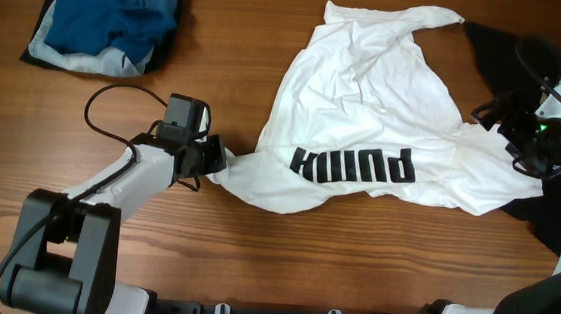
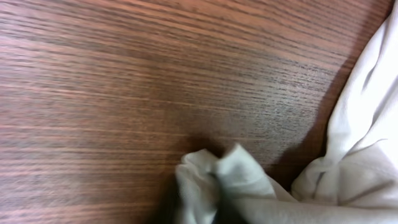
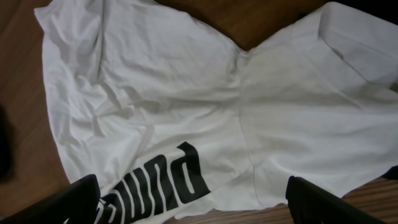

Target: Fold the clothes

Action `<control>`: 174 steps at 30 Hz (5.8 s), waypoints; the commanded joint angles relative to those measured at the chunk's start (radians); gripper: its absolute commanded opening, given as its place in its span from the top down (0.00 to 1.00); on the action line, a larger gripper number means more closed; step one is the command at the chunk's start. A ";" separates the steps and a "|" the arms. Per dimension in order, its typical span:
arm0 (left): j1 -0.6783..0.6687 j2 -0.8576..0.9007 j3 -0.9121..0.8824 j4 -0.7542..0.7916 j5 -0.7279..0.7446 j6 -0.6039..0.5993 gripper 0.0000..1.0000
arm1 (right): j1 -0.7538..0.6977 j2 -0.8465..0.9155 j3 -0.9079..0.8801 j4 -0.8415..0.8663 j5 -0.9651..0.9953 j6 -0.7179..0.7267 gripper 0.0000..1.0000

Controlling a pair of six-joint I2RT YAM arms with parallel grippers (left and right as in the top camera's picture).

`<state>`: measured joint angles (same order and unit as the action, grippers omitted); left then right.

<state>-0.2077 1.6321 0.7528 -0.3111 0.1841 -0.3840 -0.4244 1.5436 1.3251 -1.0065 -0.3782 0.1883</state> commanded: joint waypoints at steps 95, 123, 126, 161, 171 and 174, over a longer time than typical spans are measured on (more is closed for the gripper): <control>0.356 -0.616 0.667 -0.109 -0.130 0.092 0.96 | -0.103 -0.133 0.899 -0.183 -0.020 -0.103 0.96; 0.171 0.568 0.667 0.734 -0.304 0.085 0.95 | 0.357 1.051 0.898 0.599 0.184 0.085 0.79; 0.182 0.568 0.667 0.768 -0.310 0.085 0.92 | 0.357 1.050 0.898 0.703 0.184 0.093 0.74; 0.206 0.055 0.736 -0.505 -0.196 0.066 0.00 | 0.546 0.656 0.895 -0.573 0.143 -0.027 0.09; 0.220 0.034 0.735 -0.718 -0.174 0.109 0.00 | 0.690 0.284 0.743 -0.599 0.346 0.129 0.03; 0.232 0.034 0.735 -0.741 -0.174 0.120 0.00 | 0.706 0.171 0.594 -0.586 0.346 0.154 0.02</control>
<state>0.0082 1.6810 1.4796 -1.0340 -0.0048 -0.2981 0.2687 1.8343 2.0579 -1.5974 -0.1059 0.2642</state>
